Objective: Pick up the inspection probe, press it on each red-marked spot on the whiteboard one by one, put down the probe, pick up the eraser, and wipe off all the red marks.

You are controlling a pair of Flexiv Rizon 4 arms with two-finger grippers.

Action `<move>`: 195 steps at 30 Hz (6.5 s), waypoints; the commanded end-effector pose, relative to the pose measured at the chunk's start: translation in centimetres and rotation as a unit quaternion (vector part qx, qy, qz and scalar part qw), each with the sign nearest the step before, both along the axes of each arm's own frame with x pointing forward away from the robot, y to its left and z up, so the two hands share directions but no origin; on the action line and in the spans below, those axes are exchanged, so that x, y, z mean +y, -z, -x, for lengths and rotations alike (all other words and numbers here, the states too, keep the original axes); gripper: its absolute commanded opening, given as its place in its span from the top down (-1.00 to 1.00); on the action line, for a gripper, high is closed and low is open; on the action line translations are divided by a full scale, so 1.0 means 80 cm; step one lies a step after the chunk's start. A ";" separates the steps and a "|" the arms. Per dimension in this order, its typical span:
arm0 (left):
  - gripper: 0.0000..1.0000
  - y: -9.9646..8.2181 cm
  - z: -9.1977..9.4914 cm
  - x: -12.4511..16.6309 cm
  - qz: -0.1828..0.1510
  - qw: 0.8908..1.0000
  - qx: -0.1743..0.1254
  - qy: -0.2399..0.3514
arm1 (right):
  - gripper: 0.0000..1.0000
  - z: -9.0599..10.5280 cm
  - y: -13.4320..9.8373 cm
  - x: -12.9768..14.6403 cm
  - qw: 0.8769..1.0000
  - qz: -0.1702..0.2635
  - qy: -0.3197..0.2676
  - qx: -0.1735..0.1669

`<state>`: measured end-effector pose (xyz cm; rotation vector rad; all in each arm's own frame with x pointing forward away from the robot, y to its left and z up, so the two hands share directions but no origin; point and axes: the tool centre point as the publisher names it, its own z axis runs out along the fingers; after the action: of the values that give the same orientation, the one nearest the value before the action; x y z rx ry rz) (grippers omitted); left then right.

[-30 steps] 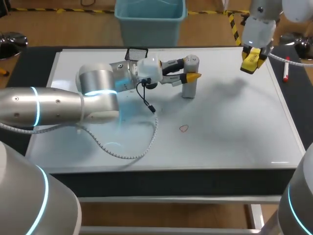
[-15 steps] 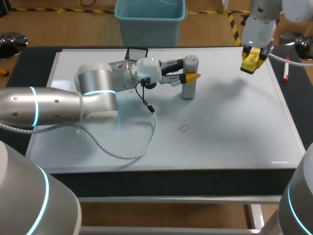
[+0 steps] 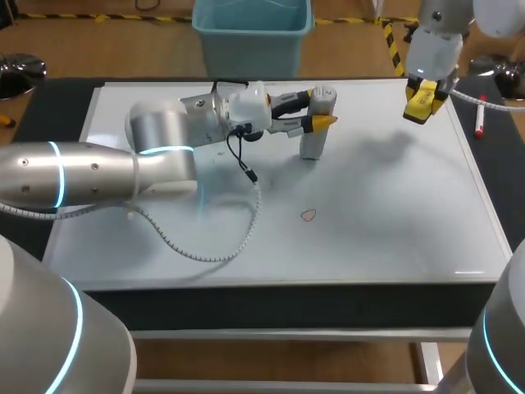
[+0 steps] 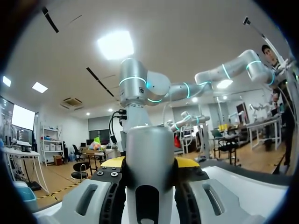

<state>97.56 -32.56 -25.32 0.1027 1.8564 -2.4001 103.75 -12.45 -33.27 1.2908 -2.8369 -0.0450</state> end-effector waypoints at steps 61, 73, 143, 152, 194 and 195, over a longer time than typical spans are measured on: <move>1.00 -0.037 0.040 0.258 0.077 0.989 0.002 -0.123 | 1.00 0.000 -0.001 -0.001 1.000 0.001 -0.001 0.000; 1.00 -0.037 0.040 0.258 0.077 0.989 0.002 -0.123 | 1.00 0.068 -0.022 0.093 0.989 0.012 -0.146 0.017; 1.00 -0.037 0.040 0.258 0.077 0.989 0.002 -0.123 | 1.00 0.074 0.113 0.310 0.932 -0.009 -0.363 0.009; 1.00 -0.037 0.040 0.258 0.077 0.989 0.002 -0.123 | 1.00 0.064 0.129 0.300 0.935 0.004 -0.356 0.004; 1.00 -0.037 0.040 0.258 0.077 0.989 0.002 -0.123 | 1.00 -0.049 0.039 0.115 0.980 0.013 -0.198 0.001; 1.00 -0.037 0.040 0.258 0.077 0.989 0.002 -0.123 | 1.00 -0.055 0.037 0.108 0.982 0.012 -0.190 0.003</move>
<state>94.35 -11.94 -22.48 -0.1354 1.5759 -2.3604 106.81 -2.80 -36.85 1.8157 -2.5323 0.0279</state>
